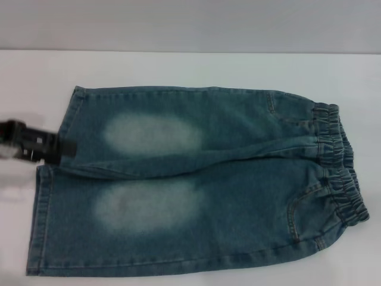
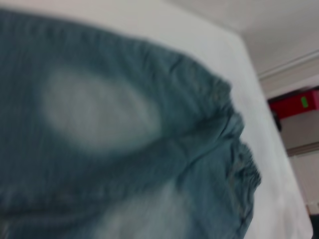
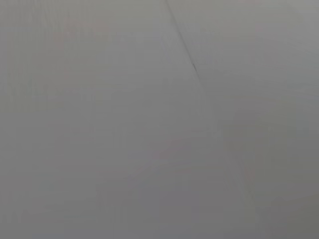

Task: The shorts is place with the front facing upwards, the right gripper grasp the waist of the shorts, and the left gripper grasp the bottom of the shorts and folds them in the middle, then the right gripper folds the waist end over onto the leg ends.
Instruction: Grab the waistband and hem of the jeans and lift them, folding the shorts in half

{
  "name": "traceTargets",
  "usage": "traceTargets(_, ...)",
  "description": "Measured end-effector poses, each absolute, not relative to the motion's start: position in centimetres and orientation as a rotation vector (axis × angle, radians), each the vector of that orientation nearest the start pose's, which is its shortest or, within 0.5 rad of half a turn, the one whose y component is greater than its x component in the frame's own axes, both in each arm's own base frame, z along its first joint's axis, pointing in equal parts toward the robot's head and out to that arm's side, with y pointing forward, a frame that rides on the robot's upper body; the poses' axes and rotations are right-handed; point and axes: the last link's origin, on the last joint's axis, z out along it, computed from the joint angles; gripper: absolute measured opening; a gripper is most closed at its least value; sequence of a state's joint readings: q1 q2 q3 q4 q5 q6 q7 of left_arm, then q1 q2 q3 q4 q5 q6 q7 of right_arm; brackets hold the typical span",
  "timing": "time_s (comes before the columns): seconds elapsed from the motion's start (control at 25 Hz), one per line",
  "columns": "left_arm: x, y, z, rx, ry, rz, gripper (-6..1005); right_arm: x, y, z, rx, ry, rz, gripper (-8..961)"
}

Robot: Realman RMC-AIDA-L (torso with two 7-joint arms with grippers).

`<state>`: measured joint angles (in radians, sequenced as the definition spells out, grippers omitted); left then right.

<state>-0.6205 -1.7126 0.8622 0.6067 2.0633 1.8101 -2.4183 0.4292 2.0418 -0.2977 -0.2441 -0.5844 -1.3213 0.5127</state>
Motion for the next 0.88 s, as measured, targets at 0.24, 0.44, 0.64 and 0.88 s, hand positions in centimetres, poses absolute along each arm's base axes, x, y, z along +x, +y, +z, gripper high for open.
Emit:
traceTargets(0.24, -29.8, 32.4, 10.8, -2.47, -1.996, -0.196, 749, 38.7, 31.4, 15.5, -0.897, 0.495, 0.916, 727)
traceTargets(0.44, -30.9, 31.4, 10.7, -2.438, -2.042, -0.154, 749, 38.6, 31.8, 15.5, -0.905, 0.501, 0.912, 727)
traceTargets(0.64, -32.0, 29.9, 10.0, -2.407, -2.111, -0.151, 748, 38.3, 32.5, 15.4, -0.92, 0.492, 0.884, 728)
traceTargets(0.88, -33.1, 28.4, 9.7, -2.362, -2.186, -0.126, 747, 37.6, 33.4, 15.0, -0.943, 0.473, 0.856, 728)
